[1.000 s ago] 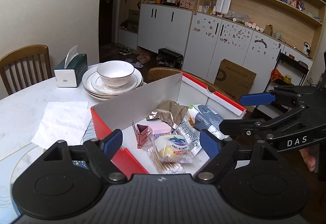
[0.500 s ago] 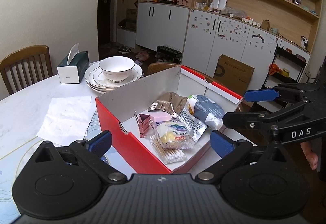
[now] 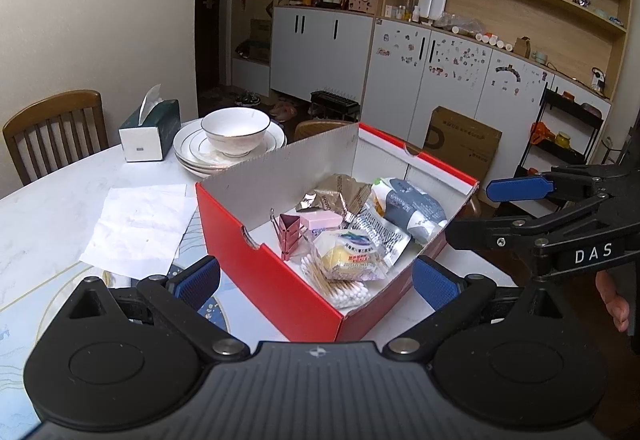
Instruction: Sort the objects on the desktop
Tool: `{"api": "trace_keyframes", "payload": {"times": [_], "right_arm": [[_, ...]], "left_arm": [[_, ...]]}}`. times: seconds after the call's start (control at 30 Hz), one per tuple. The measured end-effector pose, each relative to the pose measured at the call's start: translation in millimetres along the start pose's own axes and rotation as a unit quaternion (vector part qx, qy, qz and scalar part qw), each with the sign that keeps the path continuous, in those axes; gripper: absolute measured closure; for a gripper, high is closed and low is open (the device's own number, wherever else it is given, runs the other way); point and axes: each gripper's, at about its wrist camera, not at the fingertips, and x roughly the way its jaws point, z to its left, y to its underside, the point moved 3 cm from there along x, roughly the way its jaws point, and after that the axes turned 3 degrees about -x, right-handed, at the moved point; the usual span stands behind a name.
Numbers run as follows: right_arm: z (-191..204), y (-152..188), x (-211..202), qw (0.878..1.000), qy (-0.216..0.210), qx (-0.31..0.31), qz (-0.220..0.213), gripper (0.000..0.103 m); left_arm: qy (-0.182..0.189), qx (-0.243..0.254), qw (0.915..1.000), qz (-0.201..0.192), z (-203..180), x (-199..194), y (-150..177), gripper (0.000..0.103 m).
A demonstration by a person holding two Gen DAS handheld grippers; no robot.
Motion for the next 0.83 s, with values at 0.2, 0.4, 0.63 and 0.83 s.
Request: {"api": "trace_keyframes", "payload": {"times": [0.2, 0.4, 0.63, 0.83], "right_arm": [[0.1, 2.6, 2.0, 1.0, -0.001, 0.003, 0.007, 0.015], [-2.2, 3.1, 4.1, 1.0, -0.003, 0.007, 0.011, 0.015], [-3.5, 2.4, 6.3, 1.0, -0.007, 0.009, 0.015, 0.015], [-3.7, -0.2, 10.1, 1.0, -0.012, 0.006, 0.017, 0.015]], "left_arm": [[0.0, -0.004, 1.0, 0.004, 1.7, 1.2, 2.1, 0.0], [-0.002, -0.001, 1.0, 0.006, -0.9, 3.3, 2.8, 0.0], [-0.008, 0.0, 0.9999, 0.008, -1.0, 6.5, 2.2, 0.0], [-0.009, -0.007, 0.9999, 0.01, 2.1, 8.6, 2.1, 0.0]]}}
